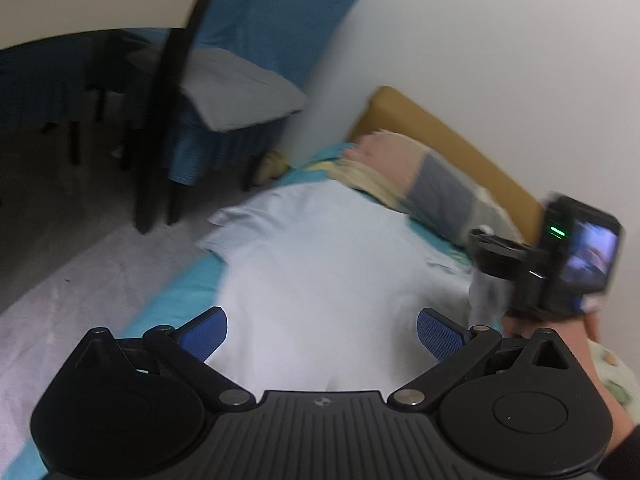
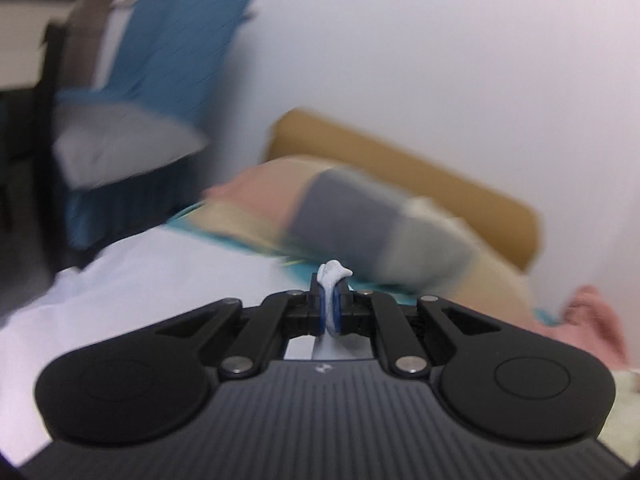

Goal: Fold clothes

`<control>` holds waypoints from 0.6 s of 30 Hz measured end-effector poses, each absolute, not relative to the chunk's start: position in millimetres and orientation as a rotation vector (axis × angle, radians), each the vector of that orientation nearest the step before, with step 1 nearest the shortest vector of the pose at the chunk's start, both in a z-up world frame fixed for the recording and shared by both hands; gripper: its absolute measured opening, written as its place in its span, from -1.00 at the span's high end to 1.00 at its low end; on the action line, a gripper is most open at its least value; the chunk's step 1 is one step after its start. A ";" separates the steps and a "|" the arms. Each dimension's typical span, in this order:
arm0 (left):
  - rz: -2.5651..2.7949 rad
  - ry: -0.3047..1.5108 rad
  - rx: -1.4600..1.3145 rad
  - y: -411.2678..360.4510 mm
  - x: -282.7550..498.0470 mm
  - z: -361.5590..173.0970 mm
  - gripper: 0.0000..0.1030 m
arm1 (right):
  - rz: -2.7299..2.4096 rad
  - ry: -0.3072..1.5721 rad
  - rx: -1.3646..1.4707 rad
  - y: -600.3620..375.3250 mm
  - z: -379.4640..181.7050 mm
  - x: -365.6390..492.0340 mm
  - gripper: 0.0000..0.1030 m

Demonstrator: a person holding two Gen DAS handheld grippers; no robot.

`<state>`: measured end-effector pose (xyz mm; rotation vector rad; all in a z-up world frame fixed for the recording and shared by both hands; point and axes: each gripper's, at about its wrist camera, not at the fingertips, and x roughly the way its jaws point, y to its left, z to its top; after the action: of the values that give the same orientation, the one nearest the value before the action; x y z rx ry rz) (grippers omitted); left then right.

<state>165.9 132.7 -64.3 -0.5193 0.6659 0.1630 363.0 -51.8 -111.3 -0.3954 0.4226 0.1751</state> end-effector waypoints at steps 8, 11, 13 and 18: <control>0.215 0.761 -0.533 153.2 190.5 -100.4 -0.95 | 0.251 0.597 -0.290 3.2 -177.4 412.8 0.57; 0.195 0.767 -0.516 151.0 192.3 -103.2 -0.95 | 0.259 0.600 -0.182 -20.3 -174.6 403.9 -0.38; 0.192 0.763 -0.489 146.7 191.7 -102.5 -0.95 | 0.263 0.600 -0.120 -36.9 -168.1 395.1 -0.46; 0.167 0.759 -0.441 133.6 186.6 -99.2 -0.95 | 0.259 0.584 -0.023 -85.6 -127.5 349.6 -0.46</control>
<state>186.6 133.6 -99.2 -0.4414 0.7587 0.1671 349.6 -85.6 -127.5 -0.0232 0.5843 0.2593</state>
